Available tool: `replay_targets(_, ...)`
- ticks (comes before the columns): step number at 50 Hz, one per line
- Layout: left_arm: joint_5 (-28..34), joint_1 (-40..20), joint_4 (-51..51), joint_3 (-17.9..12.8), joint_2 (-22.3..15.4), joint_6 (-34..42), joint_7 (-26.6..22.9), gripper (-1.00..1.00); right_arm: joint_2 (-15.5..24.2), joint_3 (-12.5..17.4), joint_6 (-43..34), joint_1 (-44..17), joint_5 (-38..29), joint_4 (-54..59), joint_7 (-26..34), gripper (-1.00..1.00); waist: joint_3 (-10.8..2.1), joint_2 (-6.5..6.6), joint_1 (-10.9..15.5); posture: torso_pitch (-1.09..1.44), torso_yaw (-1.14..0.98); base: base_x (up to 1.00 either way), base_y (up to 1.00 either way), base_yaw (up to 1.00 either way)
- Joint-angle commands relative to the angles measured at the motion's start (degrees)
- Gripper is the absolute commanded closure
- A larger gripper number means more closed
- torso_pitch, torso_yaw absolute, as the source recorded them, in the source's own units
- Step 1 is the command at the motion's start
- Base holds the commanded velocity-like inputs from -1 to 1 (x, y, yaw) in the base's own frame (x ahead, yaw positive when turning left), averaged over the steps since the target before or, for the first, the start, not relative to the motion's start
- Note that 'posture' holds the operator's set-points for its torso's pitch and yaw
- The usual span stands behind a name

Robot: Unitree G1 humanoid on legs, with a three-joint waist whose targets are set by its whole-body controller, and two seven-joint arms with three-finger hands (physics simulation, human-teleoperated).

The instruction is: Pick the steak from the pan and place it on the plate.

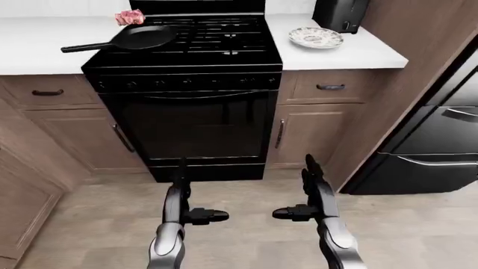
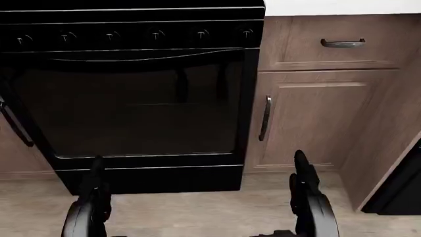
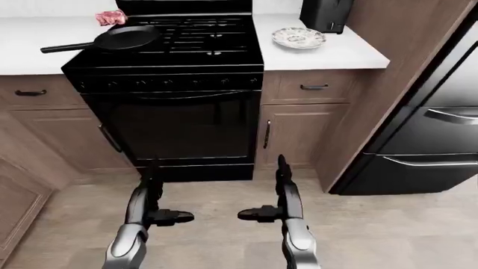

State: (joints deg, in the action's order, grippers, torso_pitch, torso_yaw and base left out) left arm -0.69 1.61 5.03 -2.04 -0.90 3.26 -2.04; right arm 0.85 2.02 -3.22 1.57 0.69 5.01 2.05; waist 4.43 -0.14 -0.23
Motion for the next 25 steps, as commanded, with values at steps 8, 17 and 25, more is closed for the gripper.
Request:
replay_targets(8, 0.42, -1.74, -4.15, 0.03, -0.21, -4.34, 0.04, -1.0, 0.22, 0.12, 2.48, -1.88, 0.31, -5.17, -0.03, -1.0, -4.27, -0.44, 0.47, 0.0, 0.0, 0.0, 0.0, 0.0)
replay_targets(17, 0.63, -1.79, -4.37, 0.01, -0.26, -4.04, 0.04, -1.0, 0.15, 0.0, 2.13, -1.84, 0.21, -5.54, -0.09, -1.0, -4.74, -0.25, 0.46, 0.0, 0.0, 0.0, 0.0, 0.0)
replay_targets(25, -0.44, -2.81, -6.91, -0.58, -0.4, 0.39, 0.36, -1.0, 0.47, 0.22, -1.32, -2.88, -0.29, -8.21, -0.52, -1.0, -5.27, -0.2, 0.46, 0.0, 0.0, 0.0, 0.0, 0.0)
